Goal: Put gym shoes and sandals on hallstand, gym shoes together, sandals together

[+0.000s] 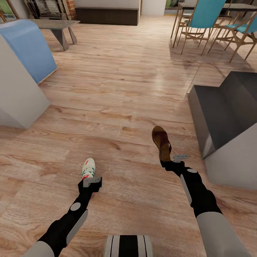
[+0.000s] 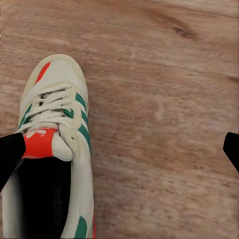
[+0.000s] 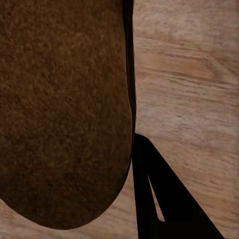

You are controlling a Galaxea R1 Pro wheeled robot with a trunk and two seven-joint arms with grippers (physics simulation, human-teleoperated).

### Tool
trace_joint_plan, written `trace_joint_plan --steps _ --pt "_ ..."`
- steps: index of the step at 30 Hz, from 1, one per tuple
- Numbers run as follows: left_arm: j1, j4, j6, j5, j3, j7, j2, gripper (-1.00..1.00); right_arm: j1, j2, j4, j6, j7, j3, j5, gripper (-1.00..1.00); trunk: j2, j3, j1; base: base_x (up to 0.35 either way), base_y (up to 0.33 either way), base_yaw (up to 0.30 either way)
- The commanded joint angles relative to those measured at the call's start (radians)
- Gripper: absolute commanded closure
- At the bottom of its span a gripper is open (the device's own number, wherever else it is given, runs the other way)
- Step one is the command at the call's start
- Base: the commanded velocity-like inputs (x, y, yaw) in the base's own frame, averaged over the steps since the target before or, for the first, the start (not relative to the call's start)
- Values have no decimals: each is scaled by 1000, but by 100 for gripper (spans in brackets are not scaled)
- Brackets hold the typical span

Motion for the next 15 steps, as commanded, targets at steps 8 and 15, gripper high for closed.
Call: trace_joint_plan --steps 8,15 --pt "-1 -1 -6 10 -8 8 2 -100 0 0 -2 6 5 -2 7 100 0 -8 0 0 0 184" --pt "-1 -1 -6 10 -7 8 2 -100 0 0 -2 6 5 -2 7 100 0 -13 0 0 0 149"
